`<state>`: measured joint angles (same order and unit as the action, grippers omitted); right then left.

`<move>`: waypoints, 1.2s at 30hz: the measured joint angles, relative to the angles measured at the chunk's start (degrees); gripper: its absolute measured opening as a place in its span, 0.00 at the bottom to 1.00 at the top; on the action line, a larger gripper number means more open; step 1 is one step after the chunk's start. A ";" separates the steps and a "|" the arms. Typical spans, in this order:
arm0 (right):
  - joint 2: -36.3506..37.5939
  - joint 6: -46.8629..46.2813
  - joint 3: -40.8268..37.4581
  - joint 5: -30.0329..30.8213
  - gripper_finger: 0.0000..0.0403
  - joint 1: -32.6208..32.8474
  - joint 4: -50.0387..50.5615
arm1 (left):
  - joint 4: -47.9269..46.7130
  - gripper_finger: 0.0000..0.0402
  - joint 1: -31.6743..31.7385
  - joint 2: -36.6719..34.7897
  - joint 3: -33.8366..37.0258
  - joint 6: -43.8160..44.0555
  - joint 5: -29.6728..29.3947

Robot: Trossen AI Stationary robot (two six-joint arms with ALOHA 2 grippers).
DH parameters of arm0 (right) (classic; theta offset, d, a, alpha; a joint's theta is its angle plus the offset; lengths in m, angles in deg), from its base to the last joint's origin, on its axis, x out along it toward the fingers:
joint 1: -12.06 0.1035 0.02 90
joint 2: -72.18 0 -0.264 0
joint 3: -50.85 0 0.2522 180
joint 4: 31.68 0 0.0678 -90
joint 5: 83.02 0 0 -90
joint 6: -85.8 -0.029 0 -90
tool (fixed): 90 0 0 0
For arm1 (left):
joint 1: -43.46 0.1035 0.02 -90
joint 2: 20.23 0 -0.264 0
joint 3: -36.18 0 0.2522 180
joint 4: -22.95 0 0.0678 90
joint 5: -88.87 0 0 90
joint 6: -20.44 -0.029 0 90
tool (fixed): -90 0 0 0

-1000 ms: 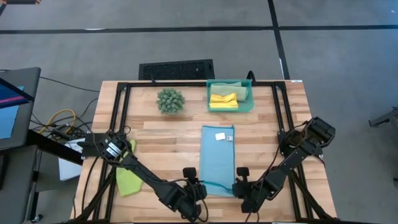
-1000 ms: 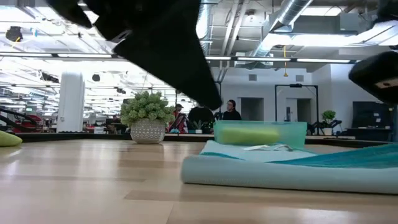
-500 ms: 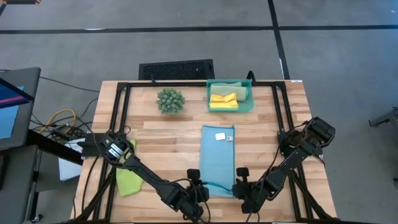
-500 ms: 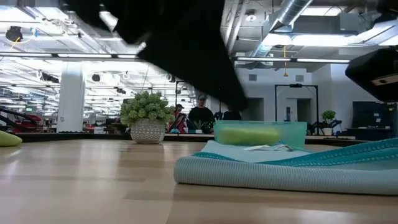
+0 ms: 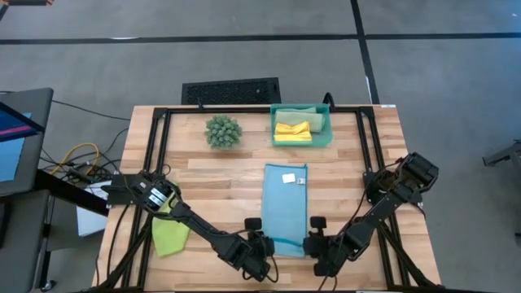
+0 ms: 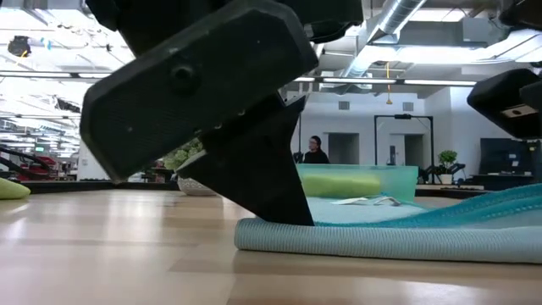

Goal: Roll microfiber towels into tight, uniform cylinder then place into a basket
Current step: Roll the blue microfiber cloth

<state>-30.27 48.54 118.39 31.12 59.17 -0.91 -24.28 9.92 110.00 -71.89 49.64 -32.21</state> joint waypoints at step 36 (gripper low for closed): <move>-11.71 21.17 1.90 5.47 0.47 -3.05 -23.26 | 5.03 0.26 -1.91 0.26 -1.89 -6.18 -2.82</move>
<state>-41.98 69.71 120.30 36.59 56.12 -24.17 -19.24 8.02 110.27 -73.79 43.46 -35.03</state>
